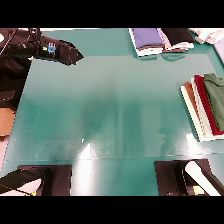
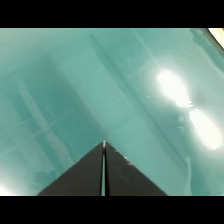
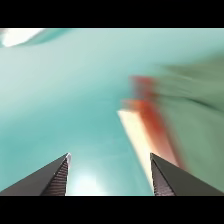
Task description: Fold the shirts.
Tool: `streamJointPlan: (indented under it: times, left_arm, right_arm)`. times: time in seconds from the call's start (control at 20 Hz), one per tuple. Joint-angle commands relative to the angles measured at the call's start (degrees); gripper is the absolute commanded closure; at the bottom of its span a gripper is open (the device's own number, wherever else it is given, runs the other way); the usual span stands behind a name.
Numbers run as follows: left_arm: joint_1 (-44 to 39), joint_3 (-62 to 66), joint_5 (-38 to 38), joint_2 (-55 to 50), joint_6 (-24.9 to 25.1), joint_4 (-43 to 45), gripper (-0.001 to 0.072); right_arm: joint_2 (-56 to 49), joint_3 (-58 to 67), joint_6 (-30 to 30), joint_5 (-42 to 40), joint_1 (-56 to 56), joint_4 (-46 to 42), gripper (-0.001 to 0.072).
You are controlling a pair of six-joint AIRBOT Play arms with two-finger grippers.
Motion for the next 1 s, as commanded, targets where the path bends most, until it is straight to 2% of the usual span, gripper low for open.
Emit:
streamJointPlan:
  times: [0.0,0.25,0.3,0.4,0.45,0.95]
  left_arm:
    - [0.00,0.00,-0.02,0.04,-0.02,0.68,0.0684]
    - [0.00,0.00,0.48,0.04,-0.02,0.63,0.0684]
    - [0.00,0.00,0.50,0.04,-0.02,0.63,0.0685]
    - [0.00,0.00,0.50,0.04,-0.02,0.63,0.0684]
    - [0.00,0.00,0.50,0.04,-0.02,0.63,0.0684]
    - [0.00,0.00,0.50,0.04,-0.02,0.61,0.0684]
  right_arm:
    - [-0.11,1.60,-0.04,-4.87,20.81,2.99,0.0133]
    - [-2.16,1.62,-0.07,-13.97,43.32,-0.04,0.0148]
    - [-2.78,1.62,-0.07,-14.40,46.18,-0.02,0.0258]
    - [-4.00,1.62,-0.07,-15.06,50.86,0.02,0.0595]
    - [-4.57,1.62,-0.09,-15.13,52.52,0.04,0.0689]
    - [-7.74,1.60,-0.07,-14.64,55.47,0.22,0.0689]
